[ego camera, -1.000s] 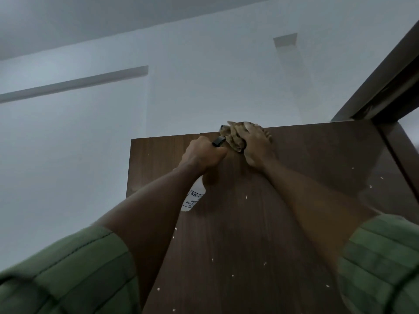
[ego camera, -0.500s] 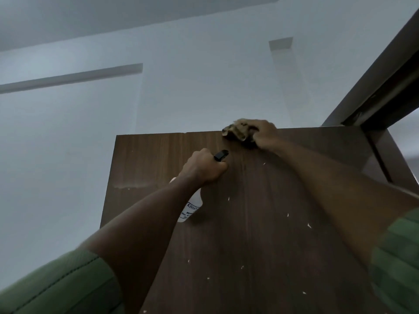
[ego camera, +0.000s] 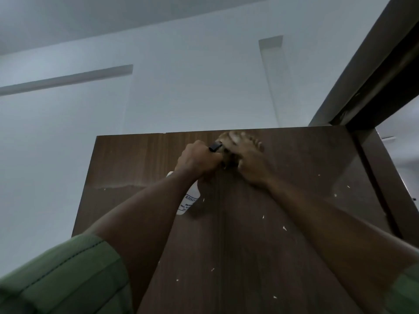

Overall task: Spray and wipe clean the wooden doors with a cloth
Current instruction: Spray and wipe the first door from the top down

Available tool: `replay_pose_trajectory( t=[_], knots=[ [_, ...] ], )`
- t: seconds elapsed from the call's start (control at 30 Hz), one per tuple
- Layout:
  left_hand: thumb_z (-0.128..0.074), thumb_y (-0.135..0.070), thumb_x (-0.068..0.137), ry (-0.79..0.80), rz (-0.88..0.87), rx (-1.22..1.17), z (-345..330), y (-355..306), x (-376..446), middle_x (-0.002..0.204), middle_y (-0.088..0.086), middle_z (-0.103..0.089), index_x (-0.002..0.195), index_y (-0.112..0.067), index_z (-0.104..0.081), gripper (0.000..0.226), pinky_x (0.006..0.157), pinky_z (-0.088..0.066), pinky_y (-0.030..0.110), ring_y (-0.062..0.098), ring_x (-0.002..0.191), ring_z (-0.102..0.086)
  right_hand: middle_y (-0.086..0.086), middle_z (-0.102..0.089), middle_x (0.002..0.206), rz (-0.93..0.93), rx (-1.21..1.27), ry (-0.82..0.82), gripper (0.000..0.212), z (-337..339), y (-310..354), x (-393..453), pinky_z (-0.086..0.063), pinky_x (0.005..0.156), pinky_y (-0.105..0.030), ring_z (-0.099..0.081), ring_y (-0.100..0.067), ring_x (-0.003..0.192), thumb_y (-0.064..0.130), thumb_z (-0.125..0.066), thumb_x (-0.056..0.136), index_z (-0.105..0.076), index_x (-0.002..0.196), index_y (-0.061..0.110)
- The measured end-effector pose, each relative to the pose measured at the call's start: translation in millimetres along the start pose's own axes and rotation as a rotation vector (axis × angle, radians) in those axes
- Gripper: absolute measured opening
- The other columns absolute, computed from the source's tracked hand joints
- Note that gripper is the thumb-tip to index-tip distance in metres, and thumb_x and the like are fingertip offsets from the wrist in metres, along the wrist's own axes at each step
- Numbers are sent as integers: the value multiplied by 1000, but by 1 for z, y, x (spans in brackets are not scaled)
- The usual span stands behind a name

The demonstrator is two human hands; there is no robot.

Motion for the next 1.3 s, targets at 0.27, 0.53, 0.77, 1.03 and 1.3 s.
replay_pose_trajectory(
  t=[0.27, 0.53, 0.77, 1.03, 1.3],
  knots=[
    [-62, -55, 72, -21, 25, -102, -4, -22, 4, 85, 8, -76, 87, -14, -73, 45, 66, -63, 41, 24, 66, -70, -7, -30, 168, -122, -18, -43, 82, 37, -33, 32, -16, 126, -36, -22, -30, 156, -18, -41, 86, -46, 156, 23],
    [-67, -43, 83, -22, -3, -98, -17, -36, 9, 88, 7, -75, 88, -14, -71, 29, 75, -65, 45, 24, 75, -73, 7, -33, 164, 227, 26, 77, 56, 14, -19, -46, -14, 125, -26, -20, -14, 155, 13, -38, 96, -59, 146, 26],
    [-68, -43, 88, 11, -39, -75, -41, -55, 13, 89, 8, -74, 87, -12, -69, 31, 62, -54, 33, 22, 70, -69, -15, -34, 166, -159, -79, -119, 76, 51, -48, 2, -15, 123, -32, -26, -36, 154, -17, -49, 84, -48, 154, 13],
    [-65, -47, 82, 35, -22, -120, -64, -68, 17, 91, 7, -76, 92, -13, -71, 36, 71, -64, 40, 25, 77, -74, -9, -32, 167, -72, -89, -121, 80, 65, -93, -21, -10, 123, -28, -23, -30, 156, -10, -39, 83, -46, 155, 24],
    [-66, -48, 92, 31, -17, -71, -77, -86, 13, 89, 3, -71, 89, -15, -65, 33, 61, -51, 29, 21, 76, -70, -9, -33, 166, 51, -84, -98, 83, 33, -84, -79, -20, 127, -45, -21, -28, 156, -21, -51, 81, -54, 151, 23]
  ],
)
Point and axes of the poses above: each hand's wrist, its own x-axis towards the middle knuckle, its own z-axis out of the back of the hand, y = z × x, the point moved 4 cm from there along x, towards the middle knuckle
